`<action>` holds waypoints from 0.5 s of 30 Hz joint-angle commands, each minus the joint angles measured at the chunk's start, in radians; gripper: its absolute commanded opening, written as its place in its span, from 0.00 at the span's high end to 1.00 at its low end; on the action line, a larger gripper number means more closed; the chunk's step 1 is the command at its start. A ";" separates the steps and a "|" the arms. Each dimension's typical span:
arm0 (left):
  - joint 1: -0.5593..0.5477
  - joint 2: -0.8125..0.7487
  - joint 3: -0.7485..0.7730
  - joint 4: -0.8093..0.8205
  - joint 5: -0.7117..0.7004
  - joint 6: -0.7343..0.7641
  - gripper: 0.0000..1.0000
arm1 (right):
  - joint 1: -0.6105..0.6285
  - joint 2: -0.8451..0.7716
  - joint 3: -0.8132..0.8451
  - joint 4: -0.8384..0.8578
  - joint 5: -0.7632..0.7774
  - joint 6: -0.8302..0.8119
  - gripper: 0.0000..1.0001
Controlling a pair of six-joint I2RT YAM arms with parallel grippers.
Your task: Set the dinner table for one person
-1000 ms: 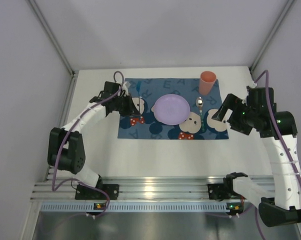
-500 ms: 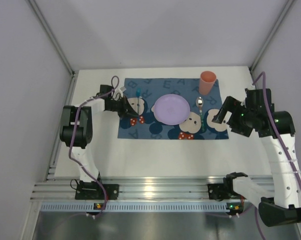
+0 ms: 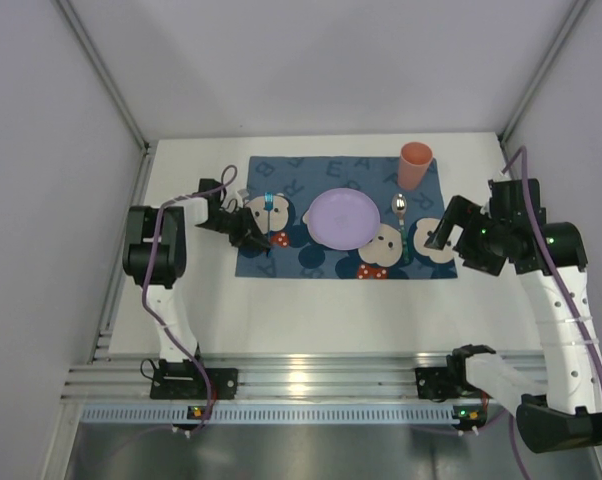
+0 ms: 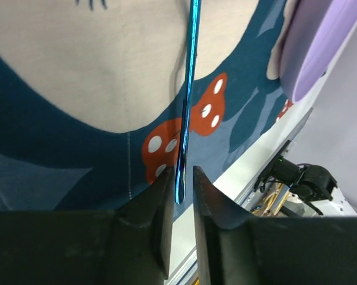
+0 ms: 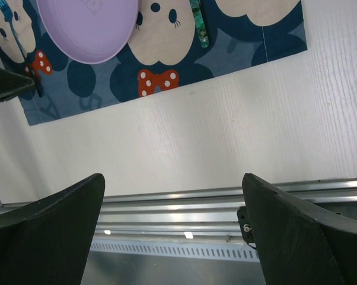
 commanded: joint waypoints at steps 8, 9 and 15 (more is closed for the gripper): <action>0.004 -0.078 0.021 -0.103 -0.189 0.041 0.49 | -0.012 -0.032 0.000 0.008 -0.011 -0.033 0.00; 0.004 -0.099 0.024 -0.129 -0.212 0.044 0.43 | -0.010 -0.035 -0.003 0.005 -0.011 -0.038 0.00; 0.004 -0.239 0.026 -0.192 -0.408 0.054 0.38 | -0.015 -0.078 -0.025 -0.009 -0.006 -0.054 0.00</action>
